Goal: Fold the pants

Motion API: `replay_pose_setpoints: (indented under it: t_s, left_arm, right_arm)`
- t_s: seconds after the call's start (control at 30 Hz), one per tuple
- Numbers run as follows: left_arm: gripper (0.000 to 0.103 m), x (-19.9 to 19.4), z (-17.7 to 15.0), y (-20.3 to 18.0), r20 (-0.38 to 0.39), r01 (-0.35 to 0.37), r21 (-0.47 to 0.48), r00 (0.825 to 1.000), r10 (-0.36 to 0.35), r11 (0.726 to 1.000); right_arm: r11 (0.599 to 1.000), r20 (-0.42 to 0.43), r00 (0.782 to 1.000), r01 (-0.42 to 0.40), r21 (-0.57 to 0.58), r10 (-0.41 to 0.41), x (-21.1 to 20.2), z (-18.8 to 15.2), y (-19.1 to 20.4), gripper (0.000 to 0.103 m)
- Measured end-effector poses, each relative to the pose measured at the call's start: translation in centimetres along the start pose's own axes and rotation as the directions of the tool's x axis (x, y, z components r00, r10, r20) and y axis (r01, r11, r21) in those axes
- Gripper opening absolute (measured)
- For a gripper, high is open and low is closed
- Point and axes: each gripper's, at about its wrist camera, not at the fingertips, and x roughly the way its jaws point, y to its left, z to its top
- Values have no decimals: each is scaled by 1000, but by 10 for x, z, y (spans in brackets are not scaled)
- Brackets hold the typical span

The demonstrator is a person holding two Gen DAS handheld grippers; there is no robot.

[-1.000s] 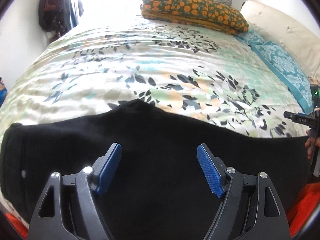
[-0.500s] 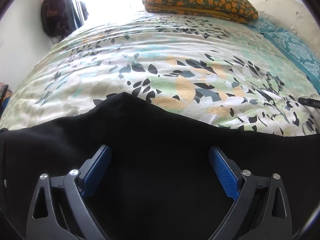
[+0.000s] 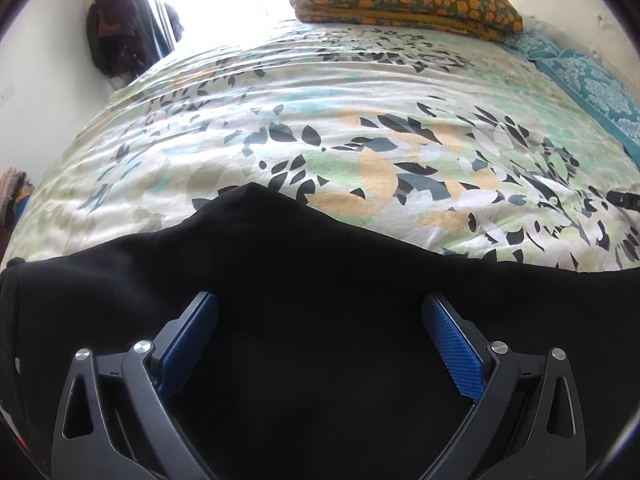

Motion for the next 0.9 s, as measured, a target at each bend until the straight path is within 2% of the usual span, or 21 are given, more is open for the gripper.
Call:
replay_pose_setpoints:
  t_s: [0.33,0.5,0.6,0.7,0.9]
  left_arm:
    - [102,0,0,3,5,18,-13,1000,-18,1000]
    - [102,-7,3,8,-69,39,-24,997,-41,999]
    - [101,-28,-9,13,-131,75,-40,988,-80,996]
    - [101,-57,-29,21,-106,170,-88,978,-179,982]
    - [101,-76,-53,36,-87,155,-36,984,-158,987]
  right_arm:
    - [1000,0,1000,0,1,0,0,0,0,103]
    - [1000,0,1000,0,1,0,0,0,0,103]
    - [1000,3,1000,9,2,-9,0,0,2,103]
    - [1000,3,1000,3,6,-3,0,0,1,103]
    - [1000,-1,1000,1,5,-1,0,0,0,103]
